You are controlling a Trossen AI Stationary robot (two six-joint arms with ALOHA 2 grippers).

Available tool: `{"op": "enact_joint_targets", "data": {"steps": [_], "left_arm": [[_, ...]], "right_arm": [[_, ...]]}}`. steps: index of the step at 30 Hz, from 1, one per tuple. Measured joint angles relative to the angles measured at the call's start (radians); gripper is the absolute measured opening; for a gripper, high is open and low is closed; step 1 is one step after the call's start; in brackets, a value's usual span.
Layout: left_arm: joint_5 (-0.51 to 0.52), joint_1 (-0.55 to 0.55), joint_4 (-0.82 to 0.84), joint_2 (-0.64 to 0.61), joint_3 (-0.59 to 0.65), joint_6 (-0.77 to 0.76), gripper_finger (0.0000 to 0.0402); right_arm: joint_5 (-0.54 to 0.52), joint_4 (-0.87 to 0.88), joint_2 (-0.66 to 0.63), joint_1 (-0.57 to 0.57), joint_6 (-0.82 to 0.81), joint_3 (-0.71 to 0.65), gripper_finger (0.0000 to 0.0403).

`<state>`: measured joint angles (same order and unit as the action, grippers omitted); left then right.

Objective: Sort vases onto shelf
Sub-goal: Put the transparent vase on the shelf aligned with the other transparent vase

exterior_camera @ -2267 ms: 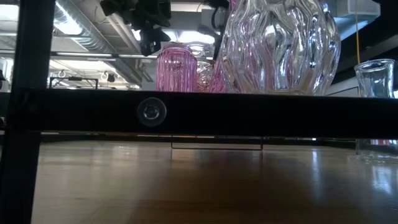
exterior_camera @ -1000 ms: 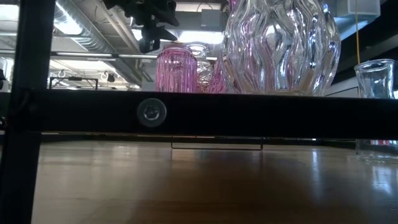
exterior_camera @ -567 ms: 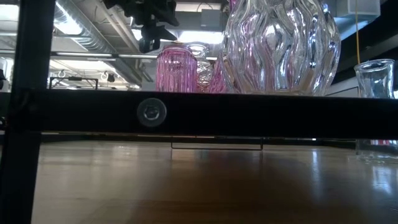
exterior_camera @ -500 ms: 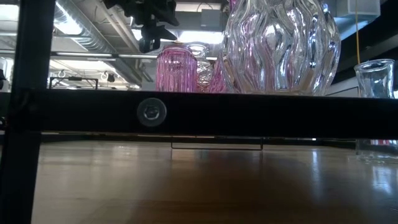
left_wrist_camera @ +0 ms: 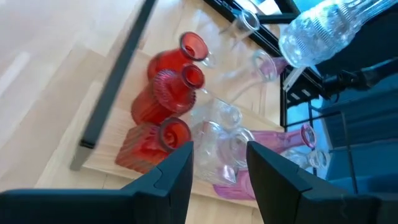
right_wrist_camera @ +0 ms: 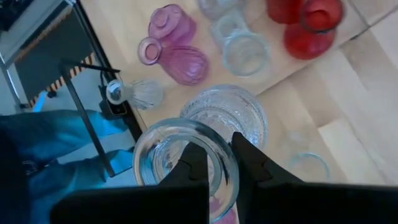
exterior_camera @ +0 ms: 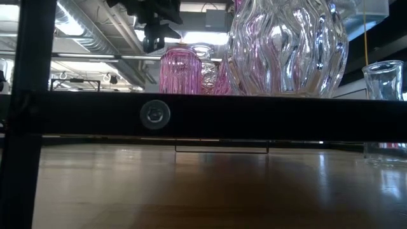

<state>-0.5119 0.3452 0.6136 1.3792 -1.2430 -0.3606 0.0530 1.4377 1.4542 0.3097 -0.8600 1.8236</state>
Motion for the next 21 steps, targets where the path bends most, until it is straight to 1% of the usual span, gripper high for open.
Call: {"op": "enact_joint_targets", "data": {"steps": [5, 9, 12, 16, 18, 21], "left_arm": [[0.052, -0.074, 0.012, 0.000, 0.000, 0.030, 0.0143], [0.122, -0.153, 0.051, 0.000, 0.000, -0.009, 0.0143], [0.224, -0.229, 0.101, -0.021, 0.000, -0.055, 0.0143], [0.409, -0.340, 0.143, -0.066, -0.001, -0.087, 0.0143], [0.497, -0.389, 0.139, -0.093, -0.001, -0.107, 0.0143], [0.571, -0.438, 0.139, -0.137, -0.002, -0.109, 0.0143]], "right_arm": [[0.001, -0.049, 0.058, 0.066, 0.001, 0.000, 0.0014], [-0.005, -0.100, 0.094, 0.129, 0.012, 0.000, 0.0014], [-0.033, -0.115, 0.117, 0.182, 0.017, 0.000, 0.0014], [-0.077, -0.134, 0.143, 0.237, 0.004, -0.026, 0.0014], [-0.076, -0.183, 0.146, 0.250, -0.033, -0.052, 0.0014], [-0.076, -0.301, 0.146, 0.254, -0.087, -0.097, 0.0014]]}}
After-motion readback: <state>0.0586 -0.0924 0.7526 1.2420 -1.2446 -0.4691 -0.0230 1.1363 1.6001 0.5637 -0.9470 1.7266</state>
